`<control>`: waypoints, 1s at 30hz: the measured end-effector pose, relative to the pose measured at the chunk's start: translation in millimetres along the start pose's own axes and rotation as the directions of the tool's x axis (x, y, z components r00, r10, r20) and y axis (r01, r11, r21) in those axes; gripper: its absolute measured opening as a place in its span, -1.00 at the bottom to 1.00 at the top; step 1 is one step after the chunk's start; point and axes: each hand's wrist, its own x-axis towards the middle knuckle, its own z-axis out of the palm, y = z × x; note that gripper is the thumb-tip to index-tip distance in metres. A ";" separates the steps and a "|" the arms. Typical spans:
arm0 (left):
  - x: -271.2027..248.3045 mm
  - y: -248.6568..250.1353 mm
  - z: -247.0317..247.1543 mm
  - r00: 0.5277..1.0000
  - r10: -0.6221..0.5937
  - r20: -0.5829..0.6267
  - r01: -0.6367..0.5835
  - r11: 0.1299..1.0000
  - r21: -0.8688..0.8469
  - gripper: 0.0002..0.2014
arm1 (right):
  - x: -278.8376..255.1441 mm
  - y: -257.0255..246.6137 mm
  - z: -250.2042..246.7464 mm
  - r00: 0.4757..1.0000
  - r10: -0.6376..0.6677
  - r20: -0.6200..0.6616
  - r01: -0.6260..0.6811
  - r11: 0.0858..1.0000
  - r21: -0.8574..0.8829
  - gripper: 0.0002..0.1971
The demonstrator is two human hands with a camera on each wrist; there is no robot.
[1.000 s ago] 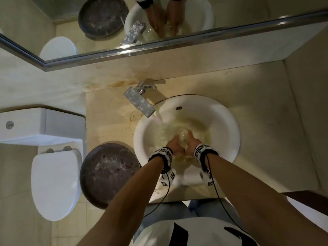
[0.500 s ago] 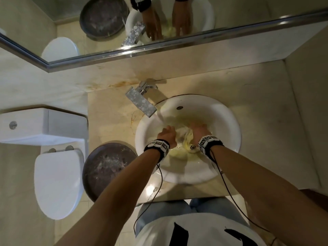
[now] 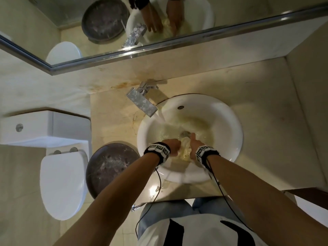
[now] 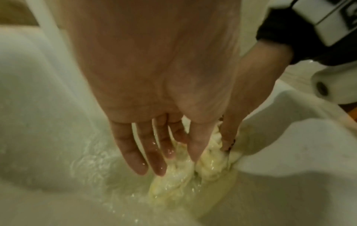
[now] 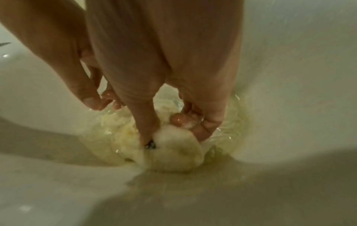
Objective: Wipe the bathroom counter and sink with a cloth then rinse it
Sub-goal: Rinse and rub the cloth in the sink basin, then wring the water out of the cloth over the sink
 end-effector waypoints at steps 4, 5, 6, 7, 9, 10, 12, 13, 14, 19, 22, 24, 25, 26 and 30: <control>-27.4 2.0 -46.3 0.946 -0.050 -0.321 0.034 0.998 -0.056 -0.74 | -19.5 -2.3 -29.5 0.996 0.086 -0.016 -0.087 0.986 -0.141 -0.15; -33.5 3.6 -61.4 0.905 -0.051 -0.423 0.030 0.998 -0.055 -0.74 | -29.0 -3.7 -39.5 0.996 0.084 -0.008 -0.084 0.977 -0.194 -0.18; -38.4 4.8 -76.7 0.850 -0.048 -0.524 0.032 0.999 -0.038 -0.72 | -37.6 -4.3 -48.1 0.998 0.062 -0.008 -0.062 0.964 -0.259 -0.24; -42.3 4.7 -92.1 0.785 -0.043 -0.617 0.048 0.999 -0.008 -0.68 | -45.9 -3.7 -56.1 0.998 0.056 -0.013 -0.057 0.945 -0.322 -0.31; -46.0 -3.2 -120.9 0.692 -0.065 -0.719 0.142 0.989 0.048 -0.55 | -56.4 -3.6 -68.9 0.998 0.052 -0.035 -0.061 0.917 -0.395 -0.39; -45.9 -10.6 -132.7 0.684 -0.111 -0.721 0.222 0.973 0.062 -0.46 | -59.3 -3.7 -74.1 0.997 0.037 -0.069 -0.062 0.915 -0.399 -0.40; -44.5 -28.6 -148.8 0.709 -0.229 -0.667 0.374 0.924 0.079 -0.34 | -61.5 1.3 -82.0 0.989 0.007 -0.146 -0.057 0.939 -0.339 -0.30; -42.9 -36.8 -152.2 0.730 -0.268 -0.629 0.419 0.902 0.103 -0.32 | -63.3 3.0 -85.9 0.983 -0.012 -0.183 -0.046 0.950 -0.309 -0.23; -40.9 -42.8 -153.4 0.749 -0.281 -0.600 0.439 0.888 0.133 -0.32 | -64.0 4.2 -89.4 0.975 -0.029 -0.220 -0.037 0.955 -0.293 -0.18; -43.3 -38.1 -157.5 0.772 -0.273 -0.573 0.431 0.888 0.159 -0.48 | -77.9 -1.3 -112.5 0.958 -0.044 -0.285 -0.006 0.985 -0.173 -0.16; -49.2 -35.2 -156.1 0.776 -0.267 -0.571 0.439 0.879 0.185 -0.54 | -87.1 -7.4 -126.1 0.951 -0.056 -0.306 0.045 0.998 -0.043 -0.36; -54.3 -35.3 -152.5 0.778 -0.270 -0.567 0.438 0.880 0.182 -0.54 | -91.2 -12.5 -130.7 0.944 -0.062 -0.325 0.089 0.994 0.068 -0.47; -57.4 -34.7 -150.0 0.779 -0.272 -0.564 0.441 0.878 0.186 -0.52 | -94.7 -16.1 -131.7 0.938 -0.063 -0.342 0.112 0.986 0.125 -0.53; -60.9 -33.3 -147.5 0.777 -0.268 -0.570 0.442 0.877 0.190 -0.50 | -95.3 -18.6 -132.0 0.931 -0.060 -0.359 0.135 0.973 0.189 -0.57; -76.6 -17.7 -127.5 0.721 -0.192 -0.665 0.306 0.950 0.057 -0.46 | -107.2 -34.3 -134.0 0.906 -0.045 -0.421 0.240 0.874 0.422 -0.43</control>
